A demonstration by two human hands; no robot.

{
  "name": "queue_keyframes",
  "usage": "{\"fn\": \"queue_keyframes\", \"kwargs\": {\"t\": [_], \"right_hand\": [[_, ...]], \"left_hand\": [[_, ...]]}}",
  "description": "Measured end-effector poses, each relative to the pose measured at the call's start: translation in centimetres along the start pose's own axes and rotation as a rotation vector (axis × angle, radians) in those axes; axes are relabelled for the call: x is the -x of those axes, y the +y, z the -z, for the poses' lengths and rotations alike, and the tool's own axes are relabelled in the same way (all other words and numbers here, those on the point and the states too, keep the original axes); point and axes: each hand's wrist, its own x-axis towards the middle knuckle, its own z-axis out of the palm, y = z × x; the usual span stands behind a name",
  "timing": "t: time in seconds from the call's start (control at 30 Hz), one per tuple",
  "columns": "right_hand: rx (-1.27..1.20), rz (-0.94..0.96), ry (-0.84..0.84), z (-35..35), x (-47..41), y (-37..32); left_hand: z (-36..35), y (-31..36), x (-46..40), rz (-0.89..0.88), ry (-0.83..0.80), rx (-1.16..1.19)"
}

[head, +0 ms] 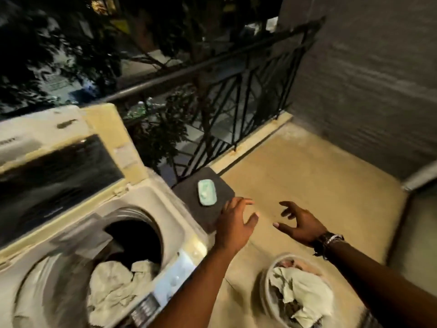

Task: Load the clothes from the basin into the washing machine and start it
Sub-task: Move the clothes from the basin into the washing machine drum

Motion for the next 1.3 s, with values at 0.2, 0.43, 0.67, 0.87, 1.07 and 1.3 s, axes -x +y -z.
{"fn": "queue_keyframes", "kwargs": {"t": [0.2, 0.43, 0.67, 0.87, 1.07, 1.3], "right_hand": [[0.285, -0.065, -0.241, -1.2, 1.1, 16.9], [0.460, 0.123, -0.456, -7.0, 0.7, 30.3], [0.485, 0.256, -0.611, -19.2, -3.2, 39.8], [0.714, 0.138, -0.731, -29.7, -4.8, 46.6], [0.865, 0.250, -0.600, -33.7, -6.7, 48.9], [0.790, 0.376, -0.583, -29.7, -9.2, 44.8]], "left_hand": [[-15.3, 0.3, 3.0, 0.080, -0.289, -0.219], [-32.1, -2.5, 9.9, 0.474, -0.501, -0.308], [-45.7, -10.0, 14.7, 0.581, -0.540, -0.309], [-56.0, -18.0, 16.3, 0.654, -0.621, -0.286], [-61.6, -21.5, 17.0, 0.699, -0.547, -0.305], [-57.2, -19.0, 14.4, 0.727, -0.355, -0.107]]}}
